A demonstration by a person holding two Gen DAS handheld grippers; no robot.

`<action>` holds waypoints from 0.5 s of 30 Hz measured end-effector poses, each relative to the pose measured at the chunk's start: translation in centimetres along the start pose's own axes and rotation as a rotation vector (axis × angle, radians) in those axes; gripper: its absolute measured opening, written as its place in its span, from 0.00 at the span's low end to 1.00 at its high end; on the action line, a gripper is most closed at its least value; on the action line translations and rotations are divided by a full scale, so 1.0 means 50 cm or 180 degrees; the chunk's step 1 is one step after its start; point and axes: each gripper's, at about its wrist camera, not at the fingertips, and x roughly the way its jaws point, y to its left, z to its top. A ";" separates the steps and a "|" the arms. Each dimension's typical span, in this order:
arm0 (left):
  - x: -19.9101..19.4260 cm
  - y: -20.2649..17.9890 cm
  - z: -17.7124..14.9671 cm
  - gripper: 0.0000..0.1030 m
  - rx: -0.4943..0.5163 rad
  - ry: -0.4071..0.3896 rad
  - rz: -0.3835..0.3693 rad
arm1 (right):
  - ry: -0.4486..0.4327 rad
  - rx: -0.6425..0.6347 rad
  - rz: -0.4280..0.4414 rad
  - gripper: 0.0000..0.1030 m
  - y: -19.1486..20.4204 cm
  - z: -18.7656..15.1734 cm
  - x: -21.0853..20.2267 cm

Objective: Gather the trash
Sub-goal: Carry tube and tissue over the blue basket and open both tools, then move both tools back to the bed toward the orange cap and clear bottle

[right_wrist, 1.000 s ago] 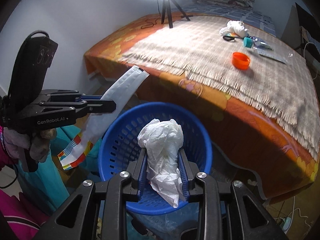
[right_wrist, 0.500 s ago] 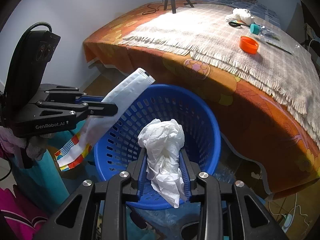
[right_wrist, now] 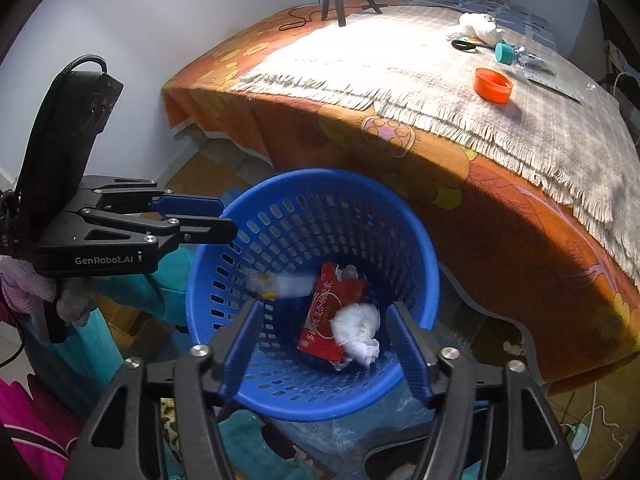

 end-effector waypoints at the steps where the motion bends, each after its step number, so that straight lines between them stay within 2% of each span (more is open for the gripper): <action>1: 0.001 0.000 0.000 0.35 0.0002 0.0006 0.0006 | 0.0001 0.0005 -0.0002 0.72 -0.001 0.000 0.000; 2: 0.001 -0.002 0.000 0.41 0.0001 0.0004 0.0006 | 0.0006 0.0008 -0.0001 0.72 -0.002 0.000 0.000; 3: 0.000 -0.002 0.000 0.43 -0.0002 -0.0009 0.0006 | 0.0010 0.0011 -0.0010 0.72 -0.003 0.001 0.000; 7: 0.000 -0.002 0.002 0.44 -0.0001 -0.0017 0.0016 | 0.0002 0.0010 -0.0045 0.76 -0.003 0.002 -0.001; 9: 0.001 -0.002 0.003 0.53 -0.0008 -0.0010 0.0022 | -0.0009 0.0016 -0.0058 0.78 -0.006 0.002 -0.003; 15: -0.008 -0.001 0.011 0.54 -0.0037 -0.0057 0.0011 | -0.0071 0.0073 -0.0096 0.82 -0.017 0.010 -0.013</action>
